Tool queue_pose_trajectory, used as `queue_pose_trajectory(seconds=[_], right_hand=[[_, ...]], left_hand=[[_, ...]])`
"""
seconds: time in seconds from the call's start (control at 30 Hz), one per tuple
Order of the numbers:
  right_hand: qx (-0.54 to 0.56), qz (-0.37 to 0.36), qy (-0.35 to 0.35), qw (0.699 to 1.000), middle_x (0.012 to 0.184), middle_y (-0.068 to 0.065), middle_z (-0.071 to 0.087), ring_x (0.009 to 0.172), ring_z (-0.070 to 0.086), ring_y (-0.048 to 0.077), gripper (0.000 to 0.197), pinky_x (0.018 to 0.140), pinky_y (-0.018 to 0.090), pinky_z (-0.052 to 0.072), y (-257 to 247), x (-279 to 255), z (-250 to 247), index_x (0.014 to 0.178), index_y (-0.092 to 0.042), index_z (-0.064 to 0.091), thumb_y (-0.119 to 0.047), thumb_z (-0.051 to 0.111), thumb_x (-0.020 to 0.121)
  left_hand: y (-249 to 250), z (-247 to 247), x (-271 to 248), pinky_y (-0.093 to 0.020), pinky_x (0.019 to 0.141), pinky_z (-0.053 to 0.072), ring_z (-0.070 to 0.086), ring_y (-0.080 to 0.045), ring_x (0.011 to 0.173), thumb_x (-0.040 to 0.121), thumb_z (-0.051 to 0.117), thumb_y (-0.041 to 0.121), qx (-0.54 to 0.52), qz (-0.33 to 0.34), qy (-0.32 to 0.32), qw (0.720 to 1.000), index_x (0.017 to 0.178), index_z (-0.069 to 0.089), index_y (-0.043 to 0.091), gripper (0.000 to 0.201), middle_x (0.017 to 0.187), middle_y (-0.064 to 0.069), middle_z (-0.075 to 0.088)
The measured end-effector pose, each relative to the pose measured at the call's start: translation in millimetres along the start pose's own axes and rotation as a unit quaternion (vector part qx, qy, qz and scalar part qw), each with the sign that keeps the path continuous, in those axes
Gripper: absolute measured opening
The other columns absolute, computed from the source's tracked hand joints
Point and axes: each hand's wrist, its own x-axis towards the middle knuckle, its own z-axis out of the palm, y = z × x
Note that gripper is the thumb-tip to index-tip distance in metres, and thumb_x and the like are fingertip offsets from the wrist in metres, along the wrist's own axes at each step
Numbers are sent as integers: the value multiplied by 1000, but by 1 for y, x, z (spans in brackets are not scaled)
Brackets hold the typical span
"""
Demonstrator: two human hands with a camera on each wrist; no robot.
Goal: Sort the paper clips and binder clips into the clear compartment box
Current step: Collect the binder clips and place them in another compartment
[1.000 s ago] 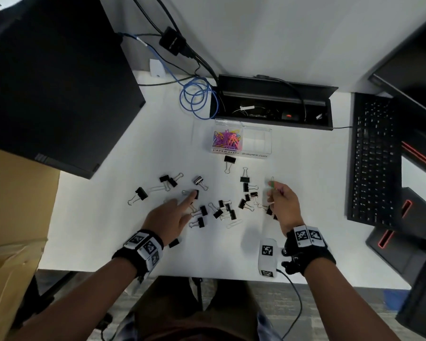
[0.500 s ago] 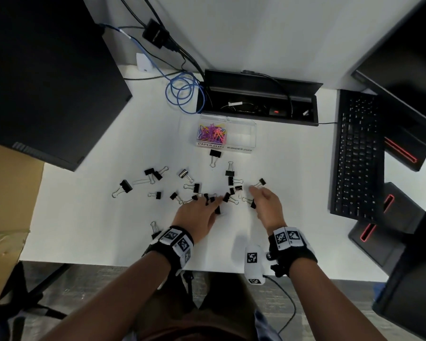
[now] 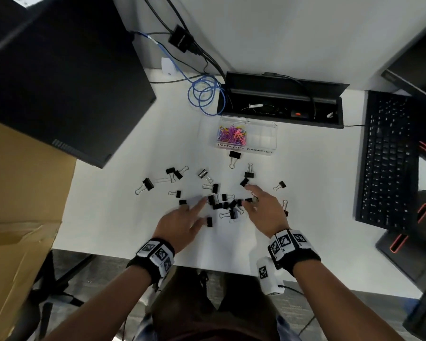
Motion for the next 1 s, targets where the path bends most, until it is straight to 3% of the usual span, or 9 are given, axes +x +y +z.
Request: queue_pose_trajectory(seconds=[0.1, 0.2, 0.3, 0.4, 0.57, 0.67, 0.77, 0.9, 1.0], right_hand=[[44, 8, 48, 998, 73, -4, 58, 71, 61, 16, 42, 72, 33, 54, -4, 6, -1, 128, -32, 52, -30, 64, 88], [36, 24, 92, 995, 72, -8, 54, 73, 59, 18, 47, 74, 36, 55, 3, 11, -4, 129, -32, 51, -34, 67, 85], [22, 41, 66, 997, 80, -7, 53, 81, 58, 17, 54, 83, 36, 54, 4, 10, -6, 133, -31, 50, -38, 70, 83], [21, 23, 38, 999, 73, -11, 53, 77, 58, 16, 49, 79, 31, 51, -6, 5, -3, 130, -29, 56, -36, 71, 84], [26, 7, 70, 997, 67, -16, 47, 64, 50, 9, 39, 67, 28, 47, -24, 7, 3, 123, -31, 58, -34, 68, 86], [16, -10, 63, 998, 71, -15, 49, 71, 56, 11, 38, 70, 27, 46, -31, 11, 4, 123, -33, 58, -34, 67, 87], [2, -47, 8, 999, 74, -19, 48, 69, 51, -1, 41, 72, 25, 45, -34, 11, 7, 130, -34, 57, -33, 65, 90], [-45, -28, -38, 998, 114, -5, 65, 100, 61, 13, 38, 88, 31, 51, -32, 8, 9, 129, -33, 60, -32, 62, 91], [-20, -9, -12, 1000, 110, -6, 67, 87, 63, 11, 30, 83, 32, 54, -27, 6, 10, 116, -34, 65, -29, 67, 87]], left_hand=[[-16, -6, -6, -32, 72, 54, 63, -21, 96, 95, 39, 50, -69, -63, 66, 993, 148, 16, 43, 59, 112, -1, 61], [-48, -14, -12, -34, 72, 54, 64, -24, 92, 92, 46, 52, -116, -141, 118, 976, 149, 15, 39, 67, 112, -6, 61], [-80, -20, -11, -37, 72, 54, 63, -31, 88, 85, 45, 65, -86, -186, 97, 974, 149, 3, 43, 79, 106, -12, 58], [-91, -21, -3, -37, 69, 54, 61, -28, 81, 82, 36, 74, -66, -168, 56, 982, 147, 0, 49, 78, 97, -9, 55], [-63, -27, 14, -32, 76, 54, 64, -25, 99, 90, 53, 51, -108, -118, 128, 979, 137, 43, 28, 53, 121, -5, 60], [-55, -33, 24, -32, 69, 52, 64, -24, 87, 92, 54, 40, -138, -154, 164, 965, 118, 55, 19, 34, 108, -3, 61], [-58, -37, 30, -35, 64, 54, 63, -25, 79, 91, 55, 32, -119, -145, 155, 970, 104, 57, 16, 20, 101, -4, 59], [-71, -40, 29, -33, 60, 52, 61, -25, 73, 88, 57, 24, -109, -154, 157, 969, 92, 58, 14, 11, 93, -4, 57], [-79, -43, 29, -33, 63, 53, 61, -23, 76, 82, 59, 19, -127, -159, 171, 964, 100, 58, 16, 19, 98, -2, 58]])
